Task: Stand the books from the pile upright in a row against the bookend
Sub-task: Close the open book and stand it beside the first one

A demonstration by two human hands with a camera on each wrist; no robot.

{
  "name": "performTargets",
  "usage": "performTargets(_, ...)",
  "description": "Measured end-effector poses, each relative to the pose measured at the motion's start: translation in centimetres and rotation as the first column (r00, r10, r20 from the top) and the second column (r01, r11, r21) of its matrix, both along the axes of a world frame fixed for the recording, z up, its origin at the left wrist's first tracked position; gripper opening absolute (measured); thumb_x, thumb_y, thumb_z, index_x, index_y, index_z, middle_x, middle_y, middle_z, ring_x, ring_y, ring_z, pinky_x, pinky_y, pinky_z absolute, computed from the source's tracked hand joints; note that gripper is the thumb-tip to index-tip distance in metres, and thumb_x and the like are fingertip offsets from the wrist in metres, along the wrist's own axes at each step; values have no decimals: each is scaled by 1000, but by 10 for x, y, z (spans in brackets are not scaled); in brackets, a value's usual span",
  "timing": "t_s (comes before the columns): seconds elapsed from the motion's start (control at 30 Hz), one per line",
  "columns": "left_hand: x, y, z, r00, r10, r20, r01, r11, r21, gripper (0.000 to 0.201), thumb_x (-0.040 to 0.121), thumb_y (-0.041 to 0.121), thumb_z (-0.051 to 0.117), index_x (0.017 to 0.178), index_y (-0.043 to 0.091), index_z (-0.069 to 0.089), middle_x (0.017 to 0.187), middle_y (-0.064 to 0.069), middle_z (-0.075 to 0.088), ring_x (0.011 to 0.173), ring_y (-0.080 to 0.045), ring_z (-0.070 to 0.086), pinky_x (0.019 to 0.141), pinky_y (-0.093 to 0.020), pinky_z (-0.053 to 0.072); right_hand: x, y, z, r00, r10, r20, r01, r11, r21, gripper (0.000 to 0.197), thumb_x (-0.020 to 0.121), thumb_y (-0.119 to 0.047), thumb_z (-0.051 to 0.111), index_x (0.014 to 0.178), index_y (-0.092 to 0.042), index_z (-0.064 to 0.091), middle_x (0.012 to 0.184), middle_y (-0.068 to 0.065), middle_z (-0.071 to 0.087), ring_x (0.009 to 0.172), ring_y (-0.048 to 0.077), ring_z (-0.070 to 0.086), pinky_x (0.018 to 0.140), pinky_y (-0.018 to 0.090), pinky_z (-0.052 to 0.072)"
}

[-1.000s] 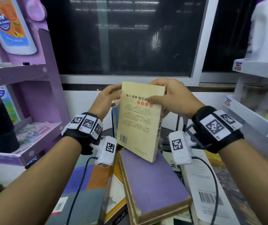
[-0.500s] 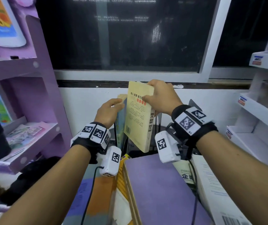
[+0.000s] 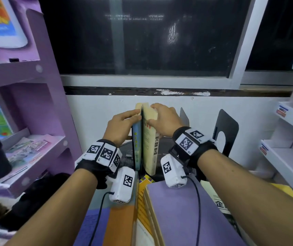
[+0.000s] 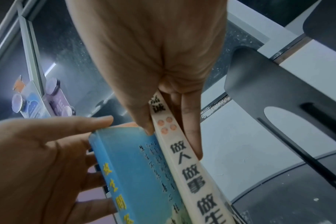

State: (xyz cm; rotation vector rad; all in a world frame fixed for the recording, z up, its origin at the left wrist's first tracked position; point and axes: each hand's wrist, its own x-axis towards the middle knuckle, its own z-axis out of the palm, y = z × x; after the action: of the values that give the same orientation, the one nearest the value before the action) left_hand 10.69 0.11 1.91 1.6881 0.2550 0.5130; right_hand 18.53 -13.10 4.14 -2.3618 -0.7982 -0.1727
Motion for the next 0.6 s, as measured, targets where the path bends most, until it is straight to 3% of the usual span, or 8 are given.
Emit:
performTargets(0.13,-1,3,1,999,-37,-7,37,999,-20,27,91,25,61,117,26,67,114,3,68,97,-10,65,57,-23,55,-4,9,-4,999,34,-33,-34,999,8,48,88,-27,61,134,-20,47,127,14,55,110,29,56,71,29,54)
performTargets(0.27,-2,6,2,999,-49,-10,49,998,-28,27,92,26,61,118,26,67,114,1,69,97,-9,66,55,-22,53,-10,13,3,989,110,-94,-110,994,7,34,90,-26,55,122,-14,52,106,11,63,70,19,68,53,28,58)
performTargets(0.33,-3,7,2,998,-61,-12,60,998,-33,27,93,26,60,119,25,66,113,0,69,97,-9,66,53,-20,53,-14,12,5,970,156,-189,-154,988,22,36,91,-22,54,125,-12,47,106,12,63,71,24,71,54,34,60)
performTargets(0.43,-5,7,4,996,-90,-18,89,995,-52,32,93,26,59,124,22,63,112,-1,70,97,-10,66,56,-23,56,-21,7,7,942,190,-276,-193,981,15,52,87,-15,63,132,-13,39,108,14,64,78,26,72,65,39,62)
performTargets(0.53,-6,6,5,994,-105,-21,104,992,-65,34,93,27,59,126,22,61,111,-1,70,98,-11,66,63,-29,58,-26,3,6,935,206,-289,-217,976,-8,71,80,-11,75,137,-12,32,101,10,63,78,24,71,65,34,61)
performTargets(0.6,-6,6,4,993,-114,-25,112,992,-63,35,92,28,59,127,23,61,112,-3,70,98,-11,66,63,-29,57,-26,3,4,936,204,-287,-217,976,-13,80,77,-12,79,140,-12,29,92,3,56,71,16,66,55,19,57)
